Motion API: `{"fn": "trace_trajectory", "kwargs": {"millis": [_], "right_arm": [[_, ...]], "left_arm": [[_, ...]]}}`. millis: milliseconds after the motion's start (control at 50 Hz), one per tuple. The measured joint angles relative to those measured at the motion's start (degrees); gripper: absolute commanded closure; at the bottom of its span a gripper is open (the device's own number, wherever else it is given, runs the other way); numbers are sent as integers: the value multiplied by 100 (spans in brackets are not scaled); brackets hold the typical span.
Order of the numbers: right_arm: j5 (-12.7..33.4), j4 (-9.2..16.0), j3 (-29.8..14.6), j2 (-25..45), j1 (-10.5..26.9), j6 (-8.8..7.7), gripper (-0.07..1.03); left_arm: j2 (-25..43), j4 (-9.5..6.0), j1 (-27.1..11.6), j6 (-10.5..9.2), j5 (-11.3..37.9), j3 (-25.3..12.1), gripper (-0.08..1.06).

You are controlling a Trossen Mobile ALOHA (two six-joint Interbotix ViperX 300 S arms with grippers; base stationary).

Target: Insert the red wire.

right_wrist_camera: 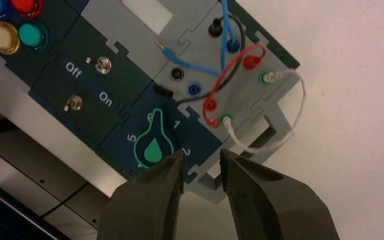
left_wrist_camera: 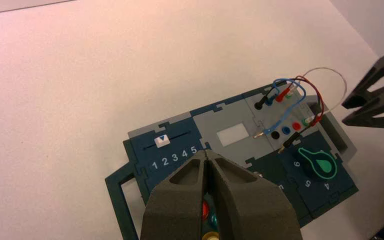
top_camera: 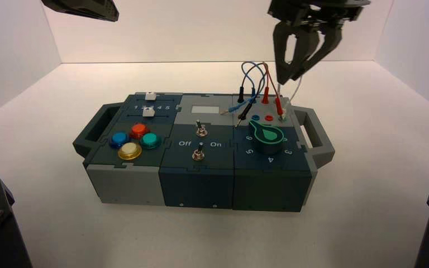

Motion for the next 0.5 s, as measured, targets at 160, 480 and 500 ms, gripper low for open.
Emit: {"fn": "trace_trajectory", "kwargs": {"millis": [160,480,500], "right_arm": [[9,-44,-114,255,9,-26,56],[26,-123,-334,809,0,-35,56],[35,-132,-343,844,0,-35,56]], "left_arm": [[18,0,0,0,-9,9,101],[35,0,0,0,0,9,101],[35,0,0,0,0,9,101]]}}
